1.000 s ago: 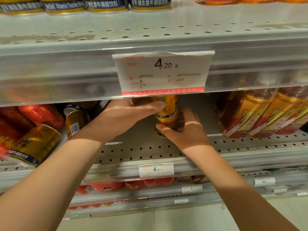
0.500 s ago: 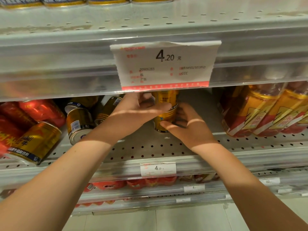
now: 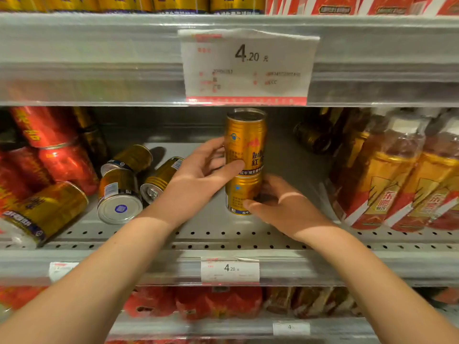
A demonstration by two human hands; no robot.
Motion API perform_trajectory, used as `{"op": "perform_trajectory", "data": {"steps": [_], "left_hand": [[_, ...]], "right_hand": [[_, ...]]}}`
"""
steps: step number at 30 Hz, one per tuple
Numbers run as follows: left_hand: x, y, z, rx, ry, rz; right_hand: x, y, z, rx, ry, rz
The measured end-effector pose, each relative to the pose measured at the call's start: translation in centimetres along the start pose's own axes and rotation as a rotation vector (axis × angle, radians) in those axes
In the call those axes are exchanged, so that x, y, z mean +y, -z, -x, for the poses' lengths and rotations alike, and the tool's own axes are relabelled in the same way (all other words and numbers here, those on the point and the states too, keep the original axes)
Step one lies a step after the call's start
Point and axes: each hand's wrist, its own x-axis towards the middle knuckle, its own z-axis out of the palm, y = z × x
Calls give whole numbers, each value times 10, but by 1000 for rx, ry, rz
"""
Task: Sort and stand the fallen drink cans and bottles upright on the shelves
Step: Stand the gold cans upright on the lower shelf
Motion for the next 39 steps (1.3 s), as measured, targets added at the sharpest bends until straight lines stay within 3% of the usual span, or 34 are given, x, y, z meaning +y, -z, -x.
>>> {"op": "perform_trajectory", "data": {"steps": [8,20,25,29,34,36,39], "left_hand": [[-2,-12,11,68,-45,-75],[-1,6,-11,63,37,-167],[4,4,-19,164,107,-293],[3,-10,12,410,-120,-596],[3,-62,12,109,-75,-570],[-2,-84,-15,66,-50,-489],[-22,-113,-70,-41,-24,-573]], "right_hand": [[-3,-7,1,83,35,100],[-27,-10,-24,-16,10,144],[-25,-5,-30,-12,3,159],[-19,14,-11,115,86,57],[-3,44,25,178,78,-29],[6,54,39,224,33,-28],[18,61,52,274,5,-74]]}}
